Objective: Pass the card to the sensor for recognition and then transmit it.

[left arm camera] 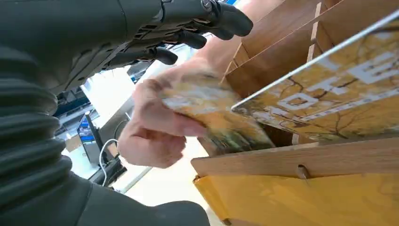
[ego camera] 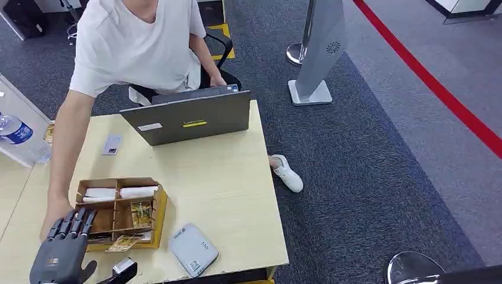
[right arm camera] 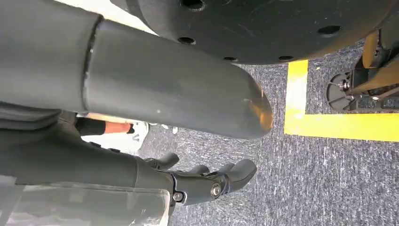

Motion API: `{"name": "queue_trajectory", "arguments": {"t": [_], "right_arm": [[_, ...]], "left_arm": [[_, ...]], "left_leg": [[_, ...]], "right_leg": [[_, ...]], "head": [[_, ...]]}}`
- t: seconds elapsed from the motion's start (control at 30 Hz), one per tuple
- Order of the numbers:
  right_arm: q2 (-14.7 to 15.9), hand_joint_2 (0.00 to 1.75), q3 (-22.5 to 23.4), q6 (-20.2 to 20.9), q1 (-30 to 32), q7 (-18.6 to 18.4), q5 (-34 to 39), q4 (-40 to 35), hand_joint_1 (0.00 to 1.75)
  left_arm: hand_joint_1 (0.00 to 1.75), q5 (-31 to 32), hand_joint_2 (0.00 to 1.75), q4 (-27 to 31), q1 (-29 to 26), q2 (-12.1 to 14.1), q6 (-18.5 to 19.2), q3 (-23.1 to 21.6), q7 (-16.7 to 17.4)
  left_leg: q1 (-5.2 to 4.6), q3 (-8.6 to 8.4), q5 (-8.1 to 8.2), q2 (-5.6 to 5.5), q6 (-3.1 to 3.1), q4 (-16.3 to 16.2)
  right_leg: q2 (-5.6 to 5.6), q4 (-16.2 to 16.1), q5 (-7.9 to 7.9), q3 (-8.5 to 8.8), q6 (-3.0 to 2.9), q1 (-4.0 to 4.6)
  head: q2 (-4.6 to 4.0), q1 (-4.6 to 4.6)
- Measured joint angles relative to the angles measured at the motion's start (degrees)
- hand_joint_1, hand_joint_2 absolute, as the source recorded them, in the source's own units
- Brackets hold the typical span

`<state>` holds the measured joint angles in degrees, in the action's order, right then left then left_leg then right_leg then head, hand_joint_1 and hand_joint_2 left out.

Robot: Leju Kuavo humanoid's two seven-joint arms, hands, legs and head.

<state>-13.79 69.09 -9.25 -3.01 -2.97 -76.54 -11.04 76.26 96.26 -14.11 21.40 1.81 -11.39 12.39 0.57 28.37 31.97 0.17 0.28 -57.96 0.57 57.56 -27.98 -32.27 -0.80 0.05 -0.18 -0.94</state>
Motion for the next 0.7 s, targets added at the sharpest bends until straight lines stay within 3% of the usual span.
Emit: {"name": "queue_trajectory", "arguments": {"t": [0.7], "right_arm": [[0.00, 0.00, 0.00, 0.00, 0.00, 0.13, 0.02, 0.00, 0.00]], "left_arm": [[0.00, 0.00, 1.75, 0.00, -0.02, 0.02, 0.26, 0.00, 0.00]], "left_leg": [[0.00, 0.00, 0.00, 0.00, 0.00, 0.00]], "right_leg": [[0.00, 0.00, 0.00, 0.00, 0.00, 0.00]], "head": [[0.00, 0.00]]}}
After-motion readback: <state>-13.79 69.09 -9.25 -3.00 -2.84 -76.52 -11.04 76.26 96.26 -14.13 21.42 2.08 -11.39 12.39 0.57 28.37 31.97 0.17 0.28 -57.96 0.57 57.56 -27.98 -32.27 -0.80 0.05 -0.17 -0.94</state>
